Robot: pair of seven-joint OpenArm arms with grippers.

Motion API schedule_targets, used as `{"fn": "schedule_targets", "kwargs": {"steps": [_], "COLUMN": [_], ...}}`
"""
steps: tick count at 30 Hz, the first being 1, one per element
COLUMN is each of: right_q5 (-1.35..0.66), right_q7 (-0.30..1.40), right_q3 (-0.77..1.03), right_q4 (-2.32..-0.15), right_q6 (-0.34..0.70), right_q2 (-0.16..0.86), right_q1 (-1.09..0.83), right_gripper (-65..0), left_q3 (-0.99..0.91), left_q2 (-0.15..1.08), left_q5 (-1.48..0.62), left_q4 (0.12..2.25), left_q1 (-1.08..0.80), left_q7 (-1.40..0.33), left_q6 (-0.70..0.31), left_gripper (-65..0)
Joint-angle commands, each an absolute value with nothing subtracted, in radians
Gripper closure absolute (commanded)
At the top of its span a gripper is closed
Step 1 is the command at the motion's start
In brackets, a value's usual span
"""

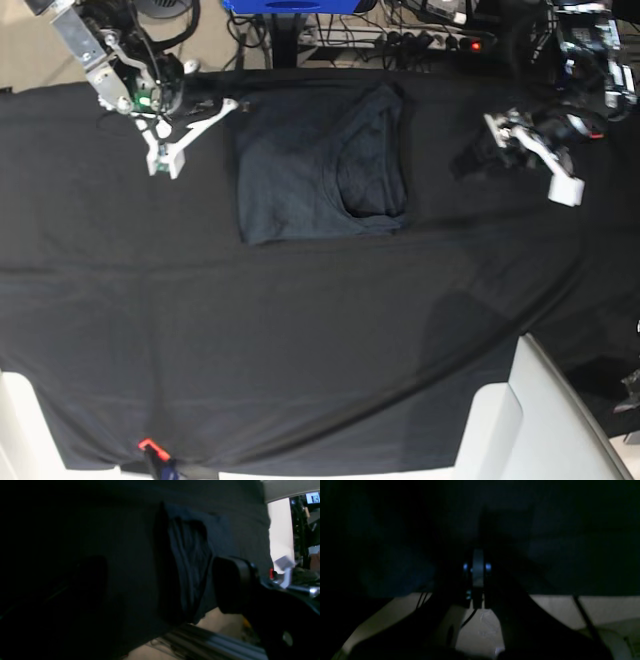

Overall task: Fold the T-shirt properly
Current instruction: 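Lift the right gripper off the shirt and move it aside, then lower the left gripper onto the shirt's side and press the fabric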

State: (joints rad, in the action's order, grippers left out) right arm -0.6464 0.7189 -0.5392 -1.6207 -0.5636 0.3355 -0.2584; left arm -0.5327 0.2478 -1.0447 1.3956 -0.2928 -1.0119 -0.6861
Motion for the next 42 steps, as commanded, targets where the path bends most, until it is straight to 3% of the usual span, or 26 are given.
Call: {"fn": "schedule_targets", "kwargs": {"steps": [1, 11, 19, 42], "right_q5": [-0.641, -0.641, -0.641, -0.641], "right_q7": [0.710, 0.707, 0.707, 0.705], "right_q3": [-0.536, -0.536, -0.536, -0.535], "right_q4": [-1.630, -1.627, -1.627, -1.627], "right_q6": [-0.572, -0.572, -0.572, -0.572], "right_q2": [0.352, 0.355, 0.355, 0.358], "right_q1": [-0.254, -0.260, -0.269, -0.275], "right_gripper": [0.0, 0.0, 0.0, 0.0], "left_q3": [-0.535, -0.538, -0.458, -0.325], "left_q2": [0.249, 0.130, 0.131, 0.067], "left_q5": [-1.040, -0.862, -0.860, -0.745], "left_q4": [1.403, 1.348, 1.248, 1.205], "left_q1": [-0.288, -0.274, -0.226, -0.139], "left_q7": [-1.001, -0.998, -0.875, -0.869], "left_q6": [-0.698, -0.698, -0.698, -0.698], "left_gripper": [-65.0, -65.0, -65.0, -65.0]}}
